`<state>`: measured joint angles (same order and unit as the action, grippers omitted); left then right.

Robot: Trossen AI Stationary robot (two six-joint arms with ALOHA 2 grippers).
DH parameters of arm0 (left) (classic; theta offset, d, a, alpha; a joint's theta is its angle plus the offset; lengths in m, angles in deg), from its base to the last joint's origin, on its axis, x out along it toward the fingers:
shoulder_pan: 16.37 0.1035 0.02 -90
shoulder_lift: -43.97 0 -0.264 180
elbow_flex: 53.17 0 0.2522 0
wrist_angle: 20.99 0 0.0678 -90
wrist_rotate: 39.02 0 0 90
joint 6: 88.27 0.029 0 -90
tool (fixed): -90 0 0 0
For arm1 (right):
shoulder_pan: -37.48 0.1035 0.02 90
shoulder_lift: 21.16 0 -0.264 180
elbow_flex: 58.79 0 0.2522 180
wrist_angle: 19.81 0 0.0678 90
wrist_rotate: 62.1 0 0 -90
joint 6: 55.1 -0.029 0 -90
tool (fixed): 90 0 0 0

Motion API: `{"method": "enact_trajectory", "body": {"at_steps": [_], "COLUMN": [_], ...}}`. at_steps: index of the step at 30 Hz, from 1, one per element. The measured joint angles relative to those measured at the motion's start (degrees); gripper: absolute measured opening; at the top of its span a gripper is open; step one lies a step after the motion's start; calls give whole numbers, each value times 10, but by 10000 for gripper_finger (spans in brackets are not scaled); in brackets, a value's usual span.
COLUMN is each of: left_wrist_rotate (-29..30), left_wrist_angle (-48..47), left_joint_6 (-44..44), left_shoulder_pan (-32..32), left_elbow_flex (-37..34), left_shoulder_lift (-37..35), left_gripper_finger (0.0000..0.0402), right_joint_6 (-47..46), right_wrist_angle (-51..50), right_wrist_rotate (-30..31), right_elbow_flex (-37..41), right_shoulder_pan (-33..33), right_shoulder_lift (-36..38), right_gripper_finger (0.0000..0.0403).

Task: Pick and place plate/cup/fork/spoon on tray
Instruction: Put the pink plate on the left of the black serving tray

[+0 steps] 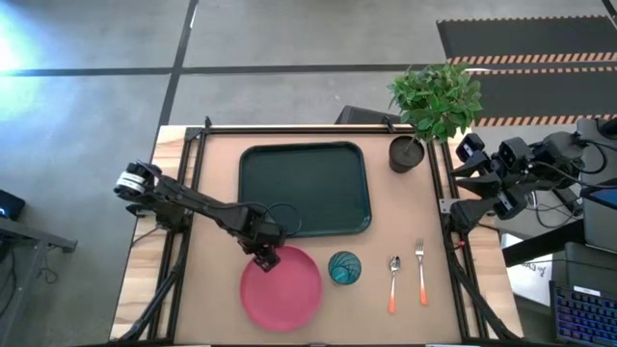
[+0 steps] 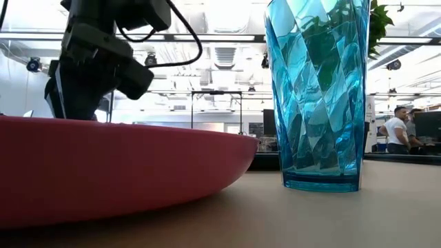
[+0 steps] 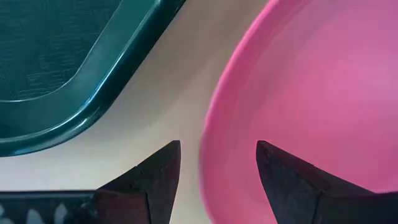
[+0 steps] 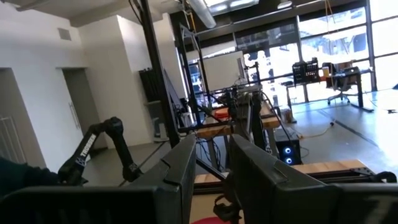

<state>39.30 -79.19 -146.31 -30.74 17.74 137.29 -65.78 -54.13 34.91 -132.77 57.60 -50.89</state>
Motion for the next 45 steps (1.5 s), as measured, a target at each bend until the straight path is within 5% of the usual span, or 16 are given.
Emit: {"method": "enact_trajectory", "body": {"at_steps": [8,15,23,30,36,41,45], "left_wrist_rotate": [-2,-23,-24,81,214,339,360], "left_wrist_angle": [8,10,56,74,-67,-164,-143], "left_joint_6": [-1,-1,-1,9,-1,1,55], "left_shoulder_pan": [0,0,0,12,49,120,204], "left_elbow_flex": [-29,-28,-3,42,45,43,42], "left_shoulder_lift": [11,11,6,-69,-179,-249,-273], "left_gripper_finger": [179,19,1,0,0,0,0], "right_joint_6": [-3,-3,-3,-3,-3,-3,-3], "right_wrist_angle": [0,1,1,1,0,-1,-2], "right_wrist_rotate": [0,4,5,5,5,5,6], "right_elbow_flex": [0,0,0,0,-1,1,1], "right_shoulder_pan": [0,0,0,0,0,0,0], "right_shoulder_lift": [0,0,0,0,0,-1,-4], "right_gripper_finger": [89,89,89,89,89,89,89]}}
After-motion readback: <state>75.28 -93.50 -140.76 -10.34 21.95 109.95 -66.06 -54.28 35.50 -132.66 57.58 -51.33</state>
